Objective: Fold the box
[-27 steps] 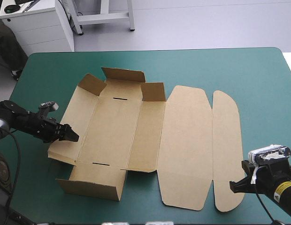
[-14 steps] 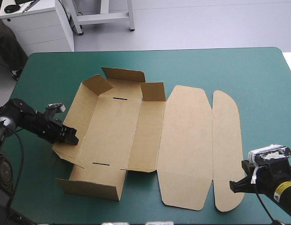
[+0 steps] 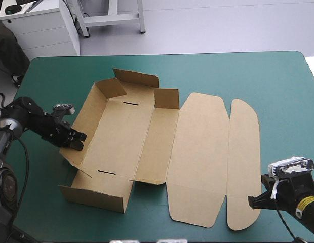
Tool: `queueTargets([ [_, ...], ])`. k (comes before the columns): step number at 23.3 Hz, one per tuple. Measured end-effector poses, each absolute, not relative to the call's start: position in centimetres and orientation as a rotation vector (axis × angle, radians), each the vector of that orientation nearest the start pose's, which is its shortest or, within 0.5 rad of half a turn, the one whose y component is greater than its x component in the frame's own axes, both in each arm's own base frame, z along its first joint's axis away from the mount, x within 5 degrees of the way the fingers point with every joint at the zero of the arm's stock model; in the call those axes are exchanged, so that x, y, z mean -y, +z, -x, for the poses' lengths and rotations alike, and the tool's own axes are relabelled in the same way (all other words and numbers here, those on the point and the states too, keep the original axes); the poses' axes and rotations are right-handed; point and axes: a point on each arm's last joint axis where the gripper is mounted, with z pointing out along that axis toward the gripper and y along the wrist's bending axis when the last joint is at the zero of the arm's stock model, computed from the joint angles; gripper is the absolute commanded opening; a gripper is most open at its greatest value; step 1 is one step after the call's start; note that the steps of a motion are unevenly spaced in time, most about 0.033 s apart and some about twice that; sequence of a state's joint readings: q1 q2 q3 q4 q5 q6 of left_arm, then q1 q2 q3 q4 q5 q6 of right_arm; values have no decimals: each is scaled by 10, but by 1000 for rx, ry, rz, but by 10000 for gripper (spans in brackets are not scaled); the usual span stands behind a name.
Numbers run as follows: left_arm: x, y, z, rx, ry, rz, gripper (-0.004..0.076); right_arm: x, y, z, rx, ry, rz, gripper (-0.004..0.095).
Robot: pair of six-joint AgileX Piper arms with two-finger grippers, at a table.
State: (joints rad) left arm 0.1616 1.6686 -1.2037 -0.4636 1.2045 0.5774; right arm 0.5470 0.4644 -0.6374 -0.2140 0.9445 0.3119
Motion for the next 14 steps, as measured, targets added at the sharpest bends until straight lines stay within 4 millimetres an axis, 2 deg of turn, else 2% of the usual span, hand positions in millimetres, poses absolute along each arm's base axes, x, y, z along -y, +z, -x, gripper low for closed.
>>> queueTargets([
  [3,18,268,-324,-2903,-354,-572,-10,-23,313,-68,-2235,197,311,-1],
  [4,37,282,-329,-2864,-219,-691,-10,-23,312,-68,-2239,196,310,-1],
  [7,71,303,-335,-2759,8,-912,-10,-23,312,-68,-2241,198,306,-2],
  [11,106,318,-337,-2609,281,-1154,-10,-23,312,-68,-2245,199,303,-1],
  [14,137,325,-335,-2411,550,-1344,-10,-23,312,-68,-2248,211,297,-1],
])
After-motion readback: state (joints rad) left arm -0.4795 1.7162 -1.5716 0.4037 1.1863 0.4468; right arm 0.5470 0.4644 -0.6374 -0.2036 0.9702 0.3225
